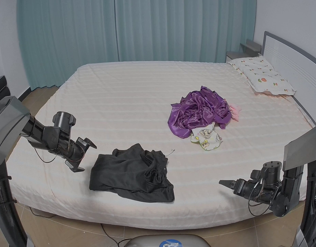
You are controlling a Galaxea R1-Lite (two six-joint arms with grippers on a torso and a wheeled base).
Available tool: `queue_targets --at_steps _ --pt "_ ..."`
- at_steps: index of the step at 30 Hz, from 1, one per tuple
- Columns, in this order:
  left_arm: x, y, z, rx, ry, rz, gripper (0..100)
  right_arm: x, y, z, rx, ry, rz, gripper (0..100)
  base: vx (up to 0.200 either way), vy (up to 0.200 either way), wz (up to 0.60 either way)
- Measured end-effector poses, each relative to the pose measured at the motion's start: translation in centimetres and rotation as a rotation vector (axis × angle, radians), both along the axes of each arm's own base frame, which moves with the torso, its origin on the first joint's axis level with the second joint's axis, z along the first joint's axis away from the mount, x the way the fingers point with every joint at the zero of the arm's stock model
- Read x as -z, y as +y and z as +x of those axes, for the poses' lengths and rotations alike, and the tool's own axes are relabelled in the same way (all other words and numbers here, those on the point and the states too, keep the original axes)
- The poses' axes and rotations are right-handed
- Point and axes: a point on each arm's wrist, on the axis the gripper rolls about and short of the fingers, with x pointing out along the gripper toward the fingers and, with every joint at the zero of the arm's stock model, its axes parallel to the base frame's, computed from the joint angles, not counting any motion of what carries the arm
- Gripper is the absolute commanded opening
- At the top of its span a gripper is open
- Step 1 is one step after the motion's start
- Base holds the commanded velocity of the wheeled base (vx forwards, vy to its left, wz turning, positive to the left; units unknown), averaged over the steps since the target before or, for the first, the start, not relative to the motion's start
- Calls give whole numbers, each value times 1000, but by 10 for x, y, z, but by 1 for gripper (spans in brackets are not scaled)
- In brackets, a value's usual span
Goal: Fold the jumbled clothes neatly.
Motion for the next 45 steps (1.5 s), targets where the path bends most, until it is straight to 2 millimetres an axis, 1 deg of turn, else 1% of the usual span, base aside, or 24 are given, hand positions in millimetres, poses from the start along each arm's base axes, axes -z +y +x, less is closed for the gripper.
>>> queue_targets --at_steps 6,9,15,21,24,28,33,36,41,45 --pt "5 10 -4 -23 -4 -22 100 -3 16 15 -31 -37 2 100 0 200 0" --pt "7 14 -6 -29 3 -29 100 -4 25 26 -18 -44 -15 100 0 200 0" --pt "10 21 -9 -45 18 -53 100 -10 49 46 -20 -66 -39 100 0 200 0" --pt "12 24 -10 -60 26 -60 100 -19 66 61 -22 -99 -49 100 0 0 0" --pt "11 25 -11 -70 30 -66 100 -24 72 65 -21 -116 -53 100 0 0 0" --pt "10 25 -12 -103 36 -99 100 -31 78 69 -30 -130 -84 100 200 0 0" --pt "9 26 -13 -92 37 -115 100 -40 83 76 -32 -184 -145 100 200 0 0" --pt "10 26 -13 -90 38 -116 100 -44 90 80 -47 -203 -172 100 200 0 0" --pt "10 27 -14 -90 41 -115 100 -49 105 81 -107 -224 -223 100 0 0 0" --pt "11 26 -15 -89 45 -115 100 -44 117 82 -167 -214 -288 100 0 0 0"
